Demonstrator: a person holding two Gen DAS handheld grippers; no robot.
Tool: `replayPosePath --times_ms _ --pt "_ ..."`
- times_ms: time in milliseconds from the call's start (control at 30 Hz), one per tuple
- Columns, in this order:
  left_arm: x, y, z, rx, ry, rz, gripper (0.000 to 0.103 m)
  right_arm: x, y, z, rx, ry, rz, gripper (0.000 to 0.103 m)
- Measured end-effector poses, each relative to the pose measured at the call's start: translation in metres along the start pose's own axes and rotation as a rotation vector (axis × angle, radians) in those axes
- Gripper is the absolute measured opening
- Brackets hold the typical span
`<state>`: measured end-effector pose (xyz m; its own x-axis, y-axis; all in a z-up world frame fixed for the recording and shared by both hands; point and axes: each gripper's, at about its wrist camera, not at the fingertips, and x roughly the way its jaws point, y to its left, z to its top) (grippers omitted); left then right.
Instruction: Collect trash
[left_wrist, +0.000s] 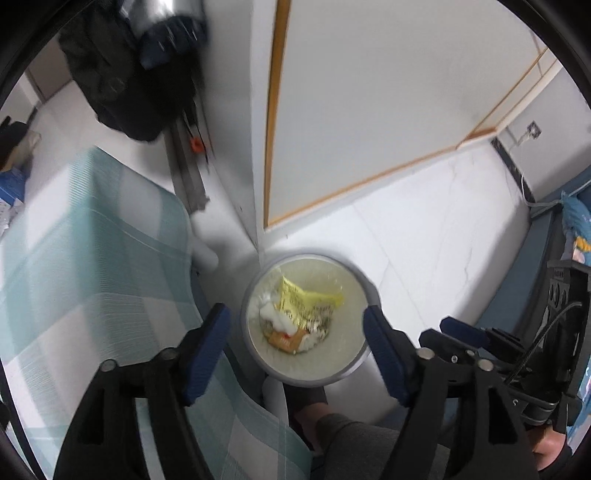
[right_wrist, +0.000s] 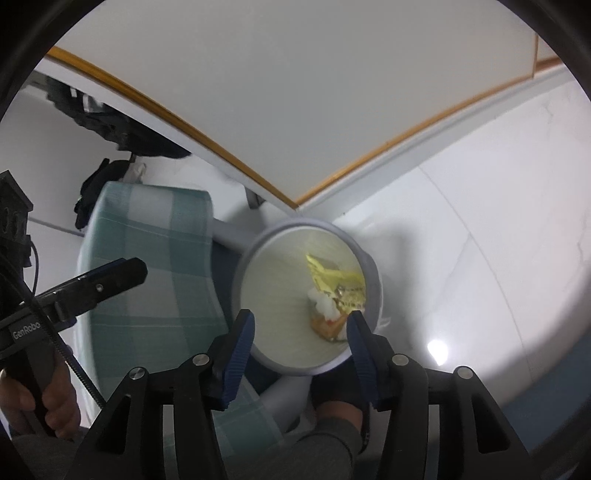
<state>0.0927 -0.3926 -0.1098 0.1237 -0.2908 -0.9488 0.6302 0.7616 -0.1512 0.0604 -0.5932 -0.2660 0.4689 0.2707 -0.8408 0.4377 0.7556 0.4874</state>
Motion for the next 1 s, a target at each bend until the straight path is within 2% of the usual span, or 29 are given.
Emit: replayPosePath --times_ms 133,267,467,567,800,1000 --pt "-0.024 0.005 -0.006 -0.022 -0.061 -0.01 0.075 -0.024 0.016 -0.003 -0.028 -0.041 0.002 0.058" --pt "-0.043 0.009 -0.011 -0.033 -0.111 -0.01 0.081 -0.043 0.029 -0.006 -0.056 -0.071 0.004 0.064" --pt "-0.078 0.007 -0.023 -0.042 -0.192 -0.007 0.082 -0.066 0.044 -0.013 -0.086 -0.1 -0.011 0.074" --pt "-0.087 0.006 -0.027 -0.045 -0.221 0.004 0.087 -0.074 0.049 -0.017 -0.084 -0.108 -0.019 0.075" --pt "-0.095 0.004 -0.032 -0.045 -0.234 0.03 0.089 -0.087 0.058 -0.026 -0.111 -0.12 -0.032 0.077" --pt "-0.101 0.009 -0.034 -0.07 -0.25 0.013 0.089 -0.094 0.062 -0.027 -0.118 -0.133 -0.04 0.08"
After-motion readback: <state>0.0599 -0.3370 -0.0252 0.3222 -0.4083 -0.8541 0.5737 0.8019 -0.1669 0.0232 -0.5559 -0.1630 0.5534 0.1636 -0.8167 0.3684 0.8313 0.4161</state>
